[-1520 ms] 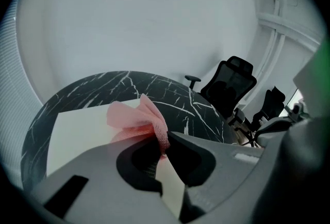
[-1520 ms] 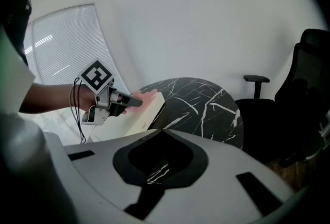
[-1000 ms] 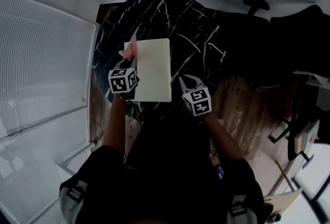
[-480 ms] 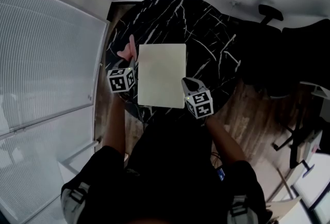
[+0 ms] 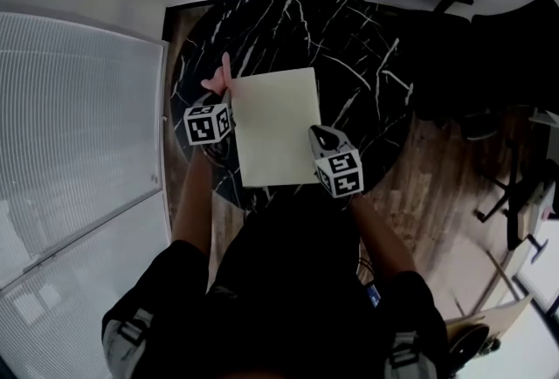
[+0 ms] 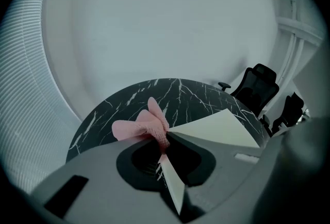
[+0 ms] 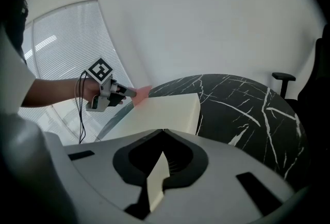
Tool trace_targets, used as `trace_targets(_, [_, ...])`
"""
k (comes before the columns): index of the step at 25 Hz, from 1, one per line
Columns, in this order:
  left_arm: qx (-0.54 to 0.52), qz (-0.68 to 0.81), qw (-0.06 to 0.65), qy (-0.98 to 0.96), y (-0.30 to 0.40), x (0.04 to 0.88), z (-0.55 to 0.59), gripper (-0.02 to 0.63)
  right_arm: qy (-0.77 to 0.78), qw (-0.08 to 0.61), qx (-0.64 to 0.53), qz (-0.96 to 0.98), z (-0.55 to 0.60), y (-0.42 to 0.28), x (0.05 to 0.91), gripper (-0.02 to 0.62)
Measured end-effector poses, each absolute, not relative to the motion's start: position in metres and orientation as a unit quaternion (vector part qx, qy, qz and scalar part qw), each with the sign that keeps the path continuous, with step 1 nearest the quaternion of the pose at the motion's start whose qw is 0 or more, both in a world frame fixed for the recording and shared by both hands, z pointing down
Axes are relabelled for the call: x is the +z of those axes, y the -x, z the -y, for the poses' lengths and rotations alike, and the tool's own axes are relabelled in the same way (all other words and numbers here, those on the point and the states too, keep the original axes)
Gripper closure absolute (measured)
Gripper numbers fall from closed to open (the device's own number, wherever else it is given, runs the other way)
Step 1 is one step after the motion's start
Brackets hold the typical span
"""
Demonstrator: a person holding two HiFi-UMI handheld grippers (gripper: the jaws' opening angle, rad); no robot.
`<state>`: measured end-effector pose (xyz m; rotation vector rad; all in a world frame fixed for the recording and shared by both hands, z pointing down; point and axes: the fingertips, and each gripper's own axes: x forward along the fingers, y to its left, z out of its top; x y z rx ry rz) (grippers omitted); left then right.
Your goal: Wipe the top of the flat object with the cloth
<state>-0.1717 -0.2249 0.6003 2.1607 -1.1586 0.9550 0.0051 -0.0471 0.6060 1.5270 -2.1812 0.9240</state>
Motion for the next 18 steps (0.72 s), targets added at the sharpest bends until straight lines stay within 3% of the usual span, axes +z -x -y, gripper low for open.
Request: trace_targets(18, [0.360, 0.392, 0.276, -0.801, 0.144, 0.629, 0.223, 0.586, -0.550, 0.166, 0.334, 0.747, 0.046, -0.014, 0.616, 0.600])
